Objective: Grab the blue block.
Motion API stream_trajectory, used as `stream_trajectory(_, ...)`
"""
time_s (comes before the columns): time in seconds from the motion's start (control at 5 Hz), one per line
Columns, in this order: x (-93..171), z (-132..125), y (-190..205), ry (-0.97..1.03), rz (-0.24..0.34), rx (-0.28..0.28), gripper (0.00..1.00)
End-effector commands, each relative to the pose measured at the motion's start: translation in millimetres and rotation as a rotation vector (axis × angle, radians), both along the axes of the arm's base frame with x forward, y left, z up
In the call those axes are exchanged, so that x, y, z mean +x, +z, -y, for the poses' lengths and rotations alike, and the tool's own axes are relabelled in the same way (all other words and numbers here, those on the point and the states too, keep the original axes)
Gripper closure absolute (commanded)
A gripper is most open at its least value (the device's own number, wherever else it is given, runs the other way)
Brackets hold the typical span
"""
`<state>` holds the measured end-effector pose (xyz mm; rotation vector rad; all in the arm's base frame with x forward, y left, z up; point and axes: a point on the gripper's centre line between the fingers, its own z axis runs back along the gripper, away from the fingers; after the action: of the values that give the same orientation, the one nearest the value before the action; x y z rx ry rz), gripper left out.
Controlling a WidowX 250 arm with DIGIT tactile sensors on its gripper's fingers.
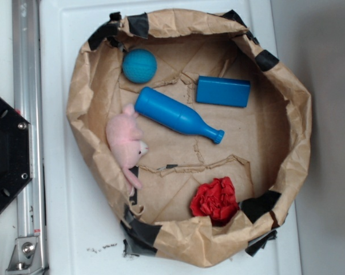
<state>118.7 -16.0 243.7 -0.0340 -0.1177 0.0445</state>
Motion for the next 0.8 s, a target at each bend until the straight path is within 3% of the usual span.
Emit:
stream_trajectory(0.0,0.0,0.0,0.0,0.000,0.000,0.000,0.00)
stream_trajectory(0.2,50.0,-15.6,-50.0,0.132,0.134,0.082,0.00)
stream_trajectory(0.4,103.9,-27.3,-76.6,0.134,0.224,0.068,0.00)
stream_trajectory(0.6,149.2,-40.5,-112.5,0.100,0.213,0.101,0.00)
